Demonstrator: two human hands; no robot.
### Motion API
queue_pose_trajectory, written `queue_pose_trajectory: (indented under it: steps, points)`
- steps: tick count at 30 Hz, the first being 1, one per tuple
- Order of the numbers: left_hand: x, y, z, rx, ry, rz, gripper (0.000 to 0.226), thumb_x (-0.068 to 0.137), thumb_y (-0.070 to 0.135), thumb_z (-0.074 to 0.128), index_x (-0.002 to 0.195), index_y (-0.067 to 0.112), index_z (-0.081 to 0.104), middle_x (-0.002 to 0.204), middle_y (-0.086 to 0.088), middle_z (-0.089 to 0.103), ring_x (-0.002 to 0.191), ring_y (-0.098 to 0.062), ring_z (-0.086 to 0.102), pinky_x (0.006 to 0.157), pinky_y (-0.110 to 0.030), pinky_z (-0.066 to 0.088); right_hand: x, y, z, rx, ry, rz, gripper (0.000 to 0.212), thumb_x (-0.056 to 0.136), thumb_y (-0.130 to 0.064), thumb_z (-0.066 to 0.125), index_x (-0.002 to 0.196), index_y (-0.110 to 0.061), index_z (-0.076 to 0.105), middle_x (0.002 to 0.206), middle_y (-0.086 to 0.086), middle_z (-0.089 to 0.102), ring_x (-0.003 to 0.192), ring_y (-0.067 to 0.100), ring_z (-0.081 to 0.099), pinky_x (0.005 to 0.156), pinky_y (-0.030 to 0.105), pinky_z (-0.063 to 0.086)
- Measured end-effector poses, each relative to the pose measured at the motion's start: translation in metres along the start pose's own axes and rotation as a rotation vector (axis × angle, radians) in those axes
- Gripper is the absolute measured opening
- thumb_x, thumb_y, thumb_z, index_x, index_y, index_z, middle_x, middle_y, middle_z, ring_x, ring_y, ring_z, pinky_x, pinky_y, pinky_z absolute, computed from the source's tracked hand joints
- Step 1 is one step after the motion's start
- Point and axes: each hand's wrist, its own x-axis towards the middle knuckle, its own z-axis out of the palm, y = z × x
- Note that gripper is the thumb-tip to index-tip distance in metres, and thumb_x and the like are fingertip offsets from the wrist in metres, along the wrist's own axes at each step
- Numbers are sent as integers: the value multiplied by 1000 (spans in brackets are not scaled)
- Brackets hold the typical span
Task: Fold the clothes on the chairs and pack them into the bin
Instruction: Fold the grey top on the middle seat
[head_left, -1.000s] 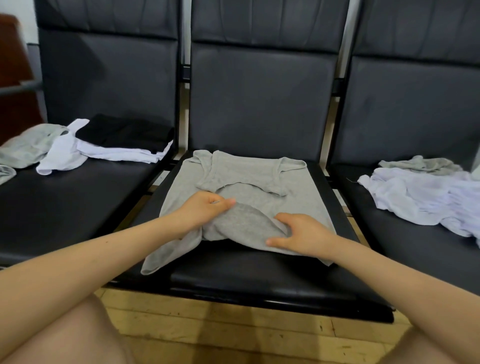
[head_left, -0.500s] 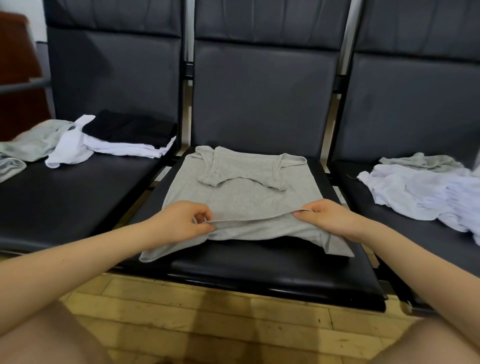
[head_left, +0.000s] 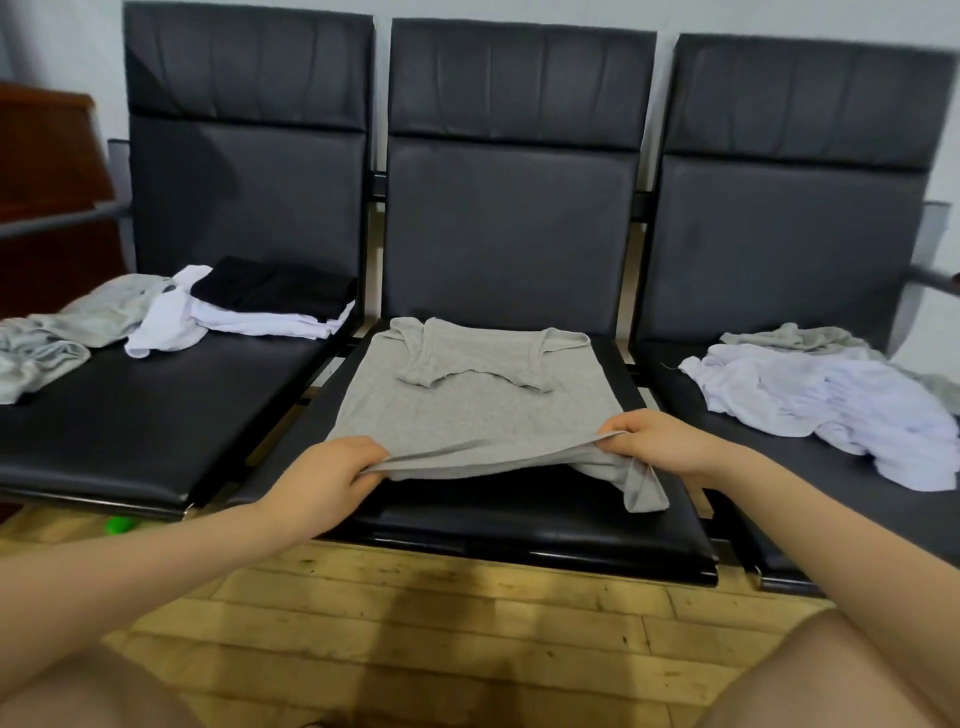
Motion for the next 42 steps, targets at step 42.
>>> queue_pose_trajectory:
  steps: [42]
  points:
    - [207,-104,15,7,145,-440,26,98,18,42,110,11,64,110,-10,66,100,-30,58,74,-31,40,199,9,-35,6,457,182,21,93,-20,62,92,-1,72,64,6,55,59,19,51,60,29,44]
